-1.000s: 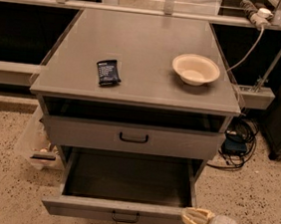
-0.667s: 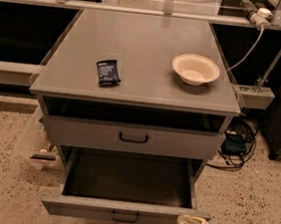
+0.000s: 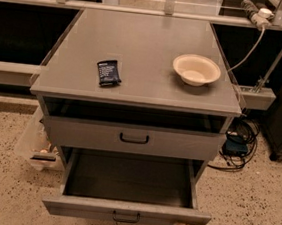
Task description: Close middle drawer
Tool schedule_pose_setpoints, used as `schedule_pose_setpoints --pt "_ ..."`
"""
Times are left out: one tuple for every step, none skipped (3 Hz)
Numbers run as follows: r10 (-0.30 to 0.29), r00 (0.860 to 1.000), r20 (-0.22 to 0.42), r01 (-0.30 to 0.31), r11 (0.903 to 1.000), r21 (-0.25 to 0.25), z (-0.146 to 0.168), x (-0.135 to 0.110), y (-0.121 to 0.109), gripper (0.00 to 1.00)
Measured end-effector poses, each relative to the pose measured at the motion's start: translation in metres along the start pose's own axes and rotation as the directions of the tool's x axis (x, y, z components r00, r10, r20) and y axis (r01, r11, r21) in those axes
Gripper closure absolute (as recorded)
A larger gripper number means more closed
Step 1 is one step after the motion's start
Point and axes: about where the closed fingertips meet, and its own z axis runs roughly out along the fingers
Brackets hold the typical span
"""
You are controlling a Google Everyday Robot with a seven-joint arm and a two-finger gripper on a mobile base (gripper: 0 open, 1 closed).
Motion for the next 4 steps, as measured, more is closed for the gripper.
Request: schedule_pose_setpoints --pt "-0.033 0.999 0.017 0.032 0.9983 0.049 0.011 -0.016 -0.021 1.00" --pt "-0.079 0.996 0.034 0.076 0.9951 0.064 0.022 -0.040 -0.028 1.00" --pt "-0.151 0.987 0.053 0.146 0.9857 0.084 0.038 -0.076 -0.034 1.00" --pt "-0.251 0.965 0.080 0.241 0.9641 0.112 0.066 -0.129 -0.043 1.00"
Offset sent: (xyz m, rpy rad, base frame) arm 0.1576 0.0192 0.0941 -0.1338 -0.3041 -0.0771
